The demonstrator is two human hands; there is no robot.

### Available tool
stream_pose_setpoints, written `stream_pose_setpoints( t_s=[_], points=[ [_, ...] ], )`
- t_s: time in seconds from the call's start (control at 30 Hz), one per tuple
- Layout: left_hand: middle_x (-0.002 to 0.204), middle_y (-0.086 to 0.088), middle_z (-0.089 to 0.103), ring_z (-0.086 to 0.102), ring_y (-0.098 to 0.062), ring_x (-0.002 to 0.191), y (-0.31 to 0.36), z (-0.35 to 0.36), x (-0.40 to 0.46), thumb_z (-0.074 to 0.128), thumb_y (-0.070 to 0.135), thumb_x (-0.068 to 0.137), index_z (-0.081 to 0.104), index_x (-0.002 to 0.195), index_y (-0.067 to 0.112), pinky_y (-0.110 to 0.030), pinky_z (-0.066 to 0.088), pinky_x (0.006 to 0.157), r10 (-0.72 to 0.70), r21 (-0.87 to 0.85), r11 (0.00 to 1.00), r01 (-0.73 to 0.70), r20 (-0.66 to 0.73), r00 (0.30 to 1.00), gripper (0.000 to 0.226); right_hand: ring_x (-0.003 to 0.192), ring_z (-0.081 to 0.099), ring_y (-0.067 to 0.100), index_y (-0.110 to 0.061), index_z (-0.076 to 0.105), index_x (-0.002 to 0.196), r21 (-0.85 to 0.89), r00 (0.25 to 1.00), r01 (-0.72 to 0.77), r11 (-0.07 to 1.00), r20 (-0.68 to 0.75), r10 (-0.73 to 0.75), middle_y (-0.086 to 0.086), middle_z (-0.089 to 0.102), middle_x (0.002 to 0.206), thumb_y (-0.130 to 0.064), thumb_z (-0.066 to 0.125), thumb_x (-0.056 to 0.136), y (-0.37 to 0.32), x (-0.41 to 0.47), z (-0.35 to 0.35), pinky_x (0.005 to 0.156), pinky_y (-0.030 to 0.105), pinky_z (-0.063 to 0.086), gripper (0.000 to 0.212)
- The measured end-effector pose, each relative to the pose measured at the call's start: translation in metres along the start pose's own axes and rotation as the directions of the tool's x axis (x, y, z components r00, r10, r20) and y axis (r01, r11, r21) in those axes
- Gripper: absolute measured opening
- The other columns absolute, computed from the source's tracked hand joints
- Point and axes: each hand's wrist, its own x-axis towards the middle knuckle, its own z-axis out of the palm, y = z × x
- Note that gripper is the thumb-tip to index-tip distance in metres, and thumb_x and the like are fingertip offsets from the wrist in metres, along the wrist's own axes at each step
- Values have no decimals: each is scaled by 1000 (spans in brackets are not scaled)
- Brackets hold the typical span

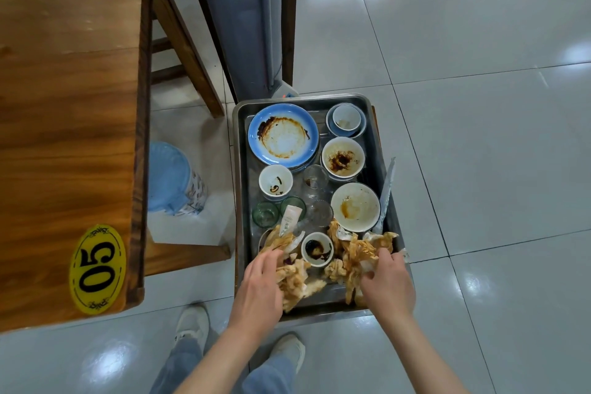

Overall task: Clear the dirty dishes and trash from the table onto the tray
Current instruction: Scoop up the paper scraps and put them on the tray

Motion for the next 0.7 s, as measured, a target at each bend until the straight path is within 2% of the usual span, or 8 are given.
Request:
stream_pose_setpoints(
  t_s=[0.1, 0.23, 0.3, 0.57, 0.7],
  points=[
    [133, 7, 41, 37, -8, 123, 1, 1, 1, 56, 15, 88, 35, 133, 23, -23, 38, 103, 7, 32, 999, -7, -15, 1000, 50, 80, 52, 18, -13, 55, 99, 40, 998, 37, 999, -51, -35, 3, 54, 97, -16, 58, 83, -1, 1, 0, 61, 28, 45, 17],
    [132, 7, 38, 34, -10, 122, 0, 1, 2, 57, 26, 88, 38, 130, 26, -20, 35, 99, -8, 105, 994, 7, 14, 1000, 46, 73, 49, 16, -13, 57, 91, 105, 987, 106, 989, -133, -92, 1, 54, 88, -17, 56, 86, -5, 1, 0, 54, 23, 33, 7],
    [131, 8, 37, 34, -10, 121, 1, 2, 1, 56, 29, 88, 39, 128, 27, -19, 37, 97, -7, 126, 992, 5, 19, 1000, 43, 70, 49, 17, -12, 56, 87, 132, 980, 134, 982, -163, -111, 2, 55, 85, -20, 56, 89, -7, 1, -1, 53, 23, 31, 9],
    [129, 8, 42, 37, -9, 120, -7, -2, -5, 57, 25, 88, 44, 126, 27, -20, 38, 98, -22, 128, 991, 24, -15, 1000, 41, 64, 51, 17, -10, 56, 84, 244, 961, 233, 941, -209, -183, -1, 54, 74, -9, 65, 81, -22, -9, -4, 51, 28, 42, 9],
    [129, 9, 42, 37, -7, 118, -4, -9, -5, 55, 19, 88, 45, 126, 27, -18, 37, 97, 1, 117, 993, 2, -21, 1000, 41, 66, 53, 18, -8, 58, 82, 257, 941, 263, 930, -280, -189, 1, 56, 75, -4, 67, 80, -29, -11, -3, 54, 34, 48, 10]
  ],
)
